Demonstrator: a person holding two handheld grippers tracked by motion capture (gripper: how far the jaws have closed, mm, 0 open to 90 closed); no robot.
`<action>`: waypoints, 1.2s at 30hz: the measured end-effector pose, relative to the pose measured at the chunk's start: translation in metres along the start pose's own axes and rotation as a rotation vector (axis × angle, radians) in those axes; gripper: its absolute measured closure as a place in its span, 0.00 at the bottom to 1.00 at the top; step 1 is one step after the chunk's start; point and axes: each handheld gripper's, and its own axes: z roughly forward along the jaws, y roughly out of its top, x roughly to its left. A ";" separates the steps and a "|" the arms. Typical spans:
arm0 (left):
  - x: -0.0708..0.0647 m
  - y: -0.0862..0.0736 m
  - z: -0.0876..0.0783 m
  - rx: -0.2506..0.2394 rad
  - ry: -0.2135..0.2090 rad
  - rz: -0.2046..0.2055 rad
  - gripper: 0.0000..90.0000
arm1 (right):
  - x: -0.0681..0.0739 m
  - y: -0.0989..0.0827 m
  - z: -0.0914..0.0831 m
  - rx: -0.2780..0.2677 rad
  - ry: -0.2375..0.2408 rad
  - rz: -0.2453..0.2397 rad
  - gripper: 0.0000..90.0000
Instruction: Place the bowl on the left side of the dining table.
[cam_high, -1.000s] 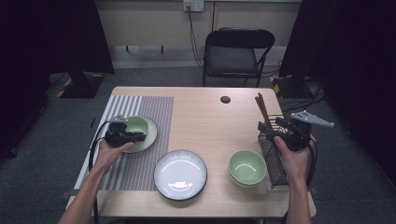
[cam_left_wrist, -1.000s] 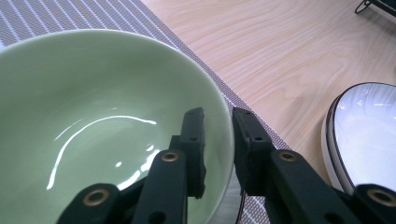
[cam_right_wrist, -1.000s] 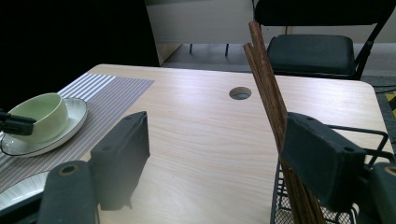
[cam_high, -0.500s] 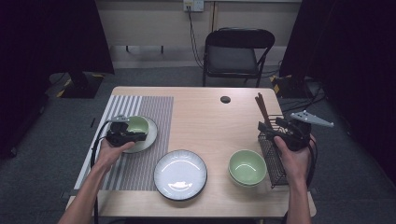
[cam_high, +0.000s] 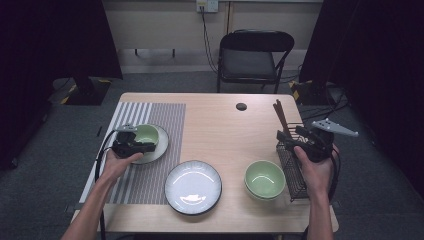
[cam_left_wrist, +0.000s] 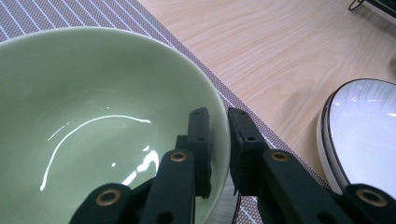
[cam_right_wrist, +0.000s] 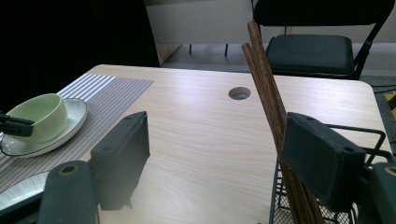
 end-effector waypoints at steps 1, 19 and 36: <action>0.000 0.000 0.000 -0.001 0.002 0.002 0.89 | 0.000 0.000 0.000 0.001 -0.001 0.000 0.25; 0.001 0.001 -0.005 -0.031 0.005 -0.019 0.80 | -0.002 0.000 0.000 0.002 -0.001 0.002 0.25; -0.016 0.005 -0.027 -0.073 0.054 0.023 0.57 | -0.002 -0.002 0.002 0.016 -0.003 0.006 0.26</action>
